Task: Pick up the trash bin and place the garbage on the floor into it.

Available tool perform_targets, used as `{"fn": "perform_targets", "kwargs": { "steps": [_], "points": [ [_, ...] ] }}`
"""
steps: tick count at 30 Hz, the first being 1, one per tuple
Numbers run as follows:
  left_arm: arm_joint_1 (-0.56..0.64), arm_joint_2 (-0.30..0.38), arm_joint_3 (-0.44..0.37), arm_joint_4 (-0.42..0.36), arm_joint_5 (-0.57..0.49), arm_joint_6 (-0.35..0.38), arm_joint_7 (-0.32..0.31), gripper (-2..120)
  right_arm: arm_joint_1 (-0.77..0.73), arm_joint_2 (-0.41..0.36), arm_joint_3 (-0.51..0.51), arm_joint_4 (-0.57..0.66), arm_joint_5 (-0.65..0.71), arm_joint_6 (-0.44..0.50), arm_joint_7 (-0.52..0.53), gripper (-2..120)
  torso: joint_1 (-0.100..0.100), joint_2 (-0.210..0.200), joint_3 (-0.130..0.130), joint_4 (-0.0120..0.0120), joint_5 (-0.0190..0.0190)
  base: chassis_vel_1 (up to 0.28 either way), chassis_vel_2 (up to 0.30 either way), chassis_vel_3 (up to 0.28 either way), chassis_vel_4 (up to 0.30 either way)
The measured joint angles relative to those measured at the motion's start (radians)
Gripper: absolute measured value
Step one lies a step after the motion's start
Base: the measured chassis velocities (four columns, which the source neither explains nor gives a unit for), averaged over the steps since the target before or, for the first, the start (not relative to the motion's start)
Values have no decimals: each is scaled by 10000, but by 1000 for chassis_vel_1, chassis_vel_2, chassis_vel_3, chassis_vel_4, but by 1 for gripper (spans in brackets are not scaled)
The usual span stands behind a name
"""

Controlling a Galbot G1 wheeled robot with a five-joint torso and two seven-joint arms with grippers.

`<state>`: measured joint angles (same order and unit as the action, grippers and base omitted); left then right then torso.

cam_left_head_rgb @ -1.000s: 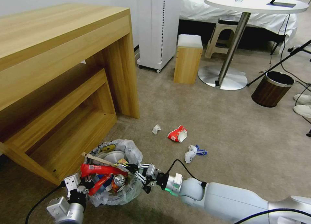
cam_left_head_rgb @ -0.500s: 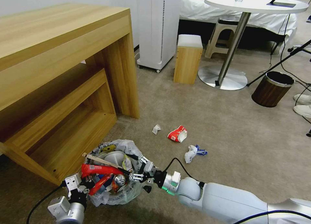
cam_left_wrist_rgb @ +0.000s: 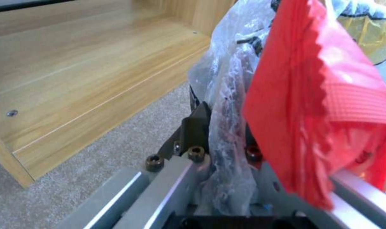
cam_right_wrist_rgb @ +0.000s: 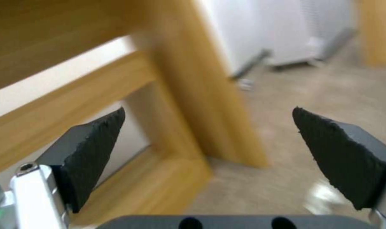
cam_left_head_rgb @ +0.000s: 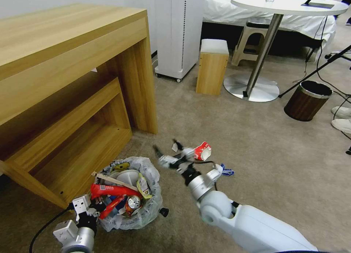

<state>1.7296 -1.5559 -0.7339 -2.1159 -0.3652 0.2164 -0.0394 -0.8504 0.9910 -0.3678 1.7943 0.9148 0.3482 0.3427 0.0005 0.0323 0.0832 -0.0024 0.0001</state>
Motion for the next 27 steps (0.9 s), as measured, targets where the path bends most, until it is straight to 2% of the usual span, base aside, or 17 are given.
{"fn": "perform_targets", "kwargs": {
  "steps": [3,4,6,8,10,13,22,25,27],
  "points": [
    [-41,4,19,24,-1,17,-4,1,-422,82,655,54,396,-214,379,100,0,0,0,1,0,0,0,0,0],
    [-65,7,34,39,-1,24,-5,1,-725,185,1214,74,731,-365,592,100,0,0,0,0,0,0,0,0,0],
    [-69,8,39,42,-2,26,-6,1,-833,227,1442,74,883,-418,651,100,0,0,0,0,-1,0,0,0,0],
    [-60,20,46,46,-3,32,-8,1,-1199,528,2384,-26,1376,-555,930,100,0,0,0,2,1,0,0,0,0],
    [-51,26,46,46,-3,32,-10,1,-1267,590,2585,-53,1487,-590,1000,100,0,0,0,2,0,0,0,0,0],
    [7,64,26,18,-35,33,-14,1,-1679,966,3687,-445,2145,-686,1334,98,0,0,0,1,-1,0,0,0,0],
    [46,55,36,-9,-44,33,-18,1,-1929,1748,4543,-1580,2836,-823,1747,98,0,0,0,2,-2,0,0,0,0],
    [88,54,28,-35,-41,32,-18,1,-1885,2235,4712,-2758,2794,-824,1682,98,1,0,1,0,0,0,0,0,0],
    [95,57,26,-42,-42,32,-17,1,-1827,2344,4714,-3078,2789,-824,1633,98,0,-1,0,2,1,0,0,0,0]
  ]
}}
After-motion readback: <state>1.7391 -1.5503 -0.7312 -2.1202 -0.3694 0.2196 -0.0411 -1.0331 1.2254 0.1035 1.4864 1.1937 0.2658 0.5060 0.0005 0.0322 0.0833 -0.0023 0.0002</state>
